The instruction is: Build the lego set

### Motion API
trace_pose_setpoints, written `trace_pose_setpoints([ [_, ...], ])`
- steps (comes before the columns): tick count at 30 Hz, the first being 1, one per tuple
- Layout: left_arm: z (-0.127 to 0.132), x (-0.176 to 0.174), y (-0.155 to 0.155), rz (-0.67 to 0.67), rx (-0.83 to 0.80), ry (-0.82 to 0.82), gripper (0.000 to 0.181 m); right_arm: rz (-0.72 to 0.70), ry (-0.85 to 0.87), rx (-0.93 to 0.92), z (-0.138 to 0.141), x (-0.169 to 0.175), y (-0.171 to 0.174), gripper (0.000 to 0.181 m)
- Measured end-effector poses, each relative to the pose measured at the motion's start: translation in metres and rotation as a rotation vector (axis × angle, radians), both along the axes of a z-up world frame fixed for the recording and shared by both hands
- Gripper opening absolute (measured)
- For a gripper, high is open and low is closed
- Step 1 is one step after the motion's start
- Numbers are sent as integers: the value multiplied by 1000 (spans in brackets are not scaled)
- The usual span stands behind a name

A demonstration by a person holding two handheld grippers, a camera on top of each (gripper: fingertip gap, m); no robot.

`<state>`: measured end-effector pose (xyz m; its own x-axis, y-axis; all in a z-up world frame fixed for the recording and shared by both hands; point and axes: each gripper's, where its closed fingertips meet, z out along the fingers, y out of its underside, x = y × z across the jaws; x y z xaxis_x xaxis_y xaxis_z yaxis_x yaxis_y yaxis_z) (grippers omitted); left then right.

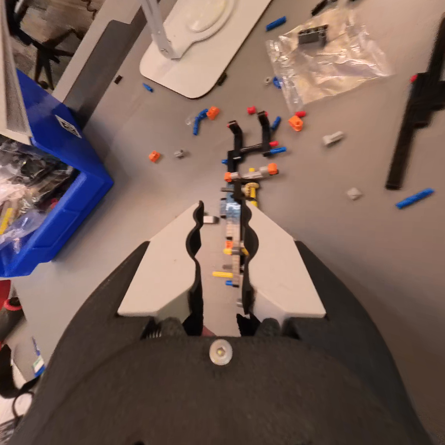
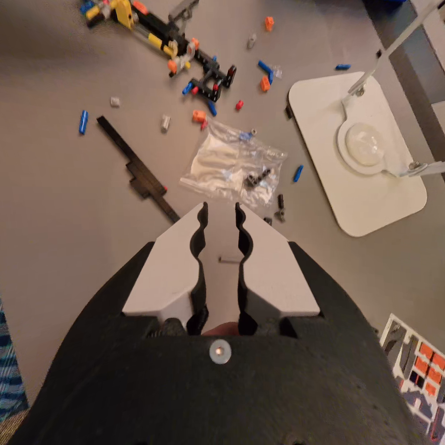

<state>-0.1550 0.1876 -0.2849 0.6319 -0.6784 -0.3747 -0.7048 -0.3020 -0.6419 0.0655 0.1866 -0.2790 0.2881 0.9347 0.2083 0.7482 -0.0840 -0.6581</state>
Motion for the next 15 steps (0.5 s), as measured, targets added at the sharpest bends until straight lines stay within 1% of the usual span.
trace_pose_setpoints([
  [3, 6, -5, 17, 19, 18, -21, 29, 18, 50, 13, 12, -32, 18, 16],
  [5, 5, -6, 22, 32, 23, -34, 29, 22, 67, 14, 12, -57, 37, 17],
  [8, -2, -5, 24, 24, 16, -31, 29, 58, 66, -10, 2, -97, 61, 20],
  [10, -6, -6, 27, 20, 12, -27, 29, 66, 37, -24, -11, -116, 77, 20],
  [13, -9, -11, 35, 23, 8, -29, 29, 53, 6, -20, -26, -133, 99, 20],
  [15, -10, -14, 41, 25, 8, -35, 29, 44, -14, -30, -35, -138, 108, 20],
])
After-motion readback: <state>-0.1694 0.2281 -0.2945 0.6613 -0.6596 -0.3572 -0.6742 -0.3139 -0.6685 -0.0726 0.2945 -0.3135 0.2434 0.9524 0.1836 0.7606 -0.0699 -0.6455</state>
